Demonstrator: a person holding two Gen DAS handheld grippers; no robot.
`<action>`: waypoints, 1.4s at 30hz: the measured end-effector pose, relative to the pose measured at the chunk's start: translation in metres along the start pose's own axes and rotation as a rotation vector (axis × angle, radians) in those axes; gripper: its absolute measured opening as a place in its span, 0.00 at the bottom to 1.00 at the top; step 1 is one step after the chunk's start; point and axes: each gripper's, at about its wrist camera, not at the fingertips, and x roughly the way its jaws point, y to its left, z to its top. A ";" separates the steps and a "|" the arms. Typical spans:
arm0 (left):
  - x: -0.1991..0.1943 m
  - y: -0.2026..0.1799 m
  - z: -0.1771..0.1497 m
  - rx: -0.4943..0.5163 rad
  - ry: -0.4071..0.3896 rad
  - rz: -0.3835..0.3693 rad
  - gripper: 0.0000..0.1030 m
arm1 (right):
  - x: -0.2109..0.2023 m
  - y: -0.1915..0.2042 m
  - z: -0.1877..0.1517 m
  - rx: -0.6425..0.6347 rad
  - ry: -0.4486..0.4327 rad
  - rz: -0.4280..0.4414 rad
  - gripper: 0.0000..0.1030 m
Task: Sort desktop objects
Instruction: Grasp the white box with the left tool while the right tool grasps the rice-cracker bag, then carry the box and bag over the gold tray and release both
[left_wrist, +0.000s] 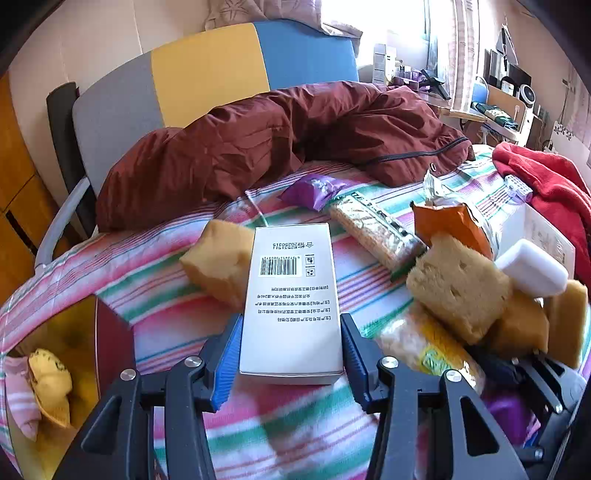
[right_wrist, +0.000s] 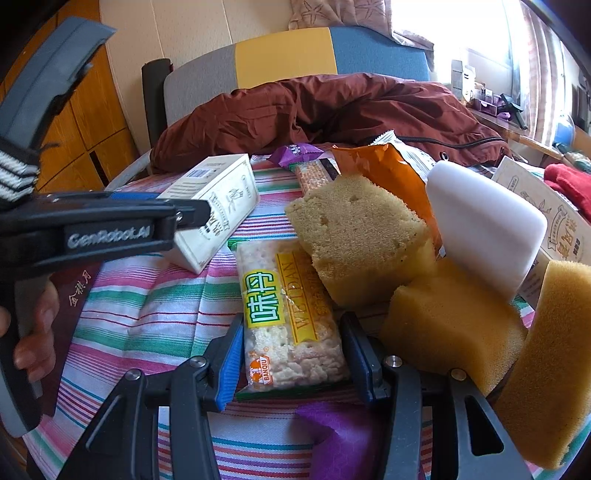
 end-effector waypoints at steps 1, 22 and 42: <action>-0.003 0.001 -0.004 -0.007 0.000 -0.003 0.49 | 0.000 0.000 0.000 0.000 -0.001 0.000 0.50; -0.077 0.004 -0.096 -0.108 0.028 -0.010 0.50 | -0.016 0.014 -0.005 -0.026 0.012 -0.001 0.47; -0.093 0.008 -0.105 -0.107 0.005 -0.004 0.48 | -0.065 0.027 -0.032 0.047 0.037 0.024 0.47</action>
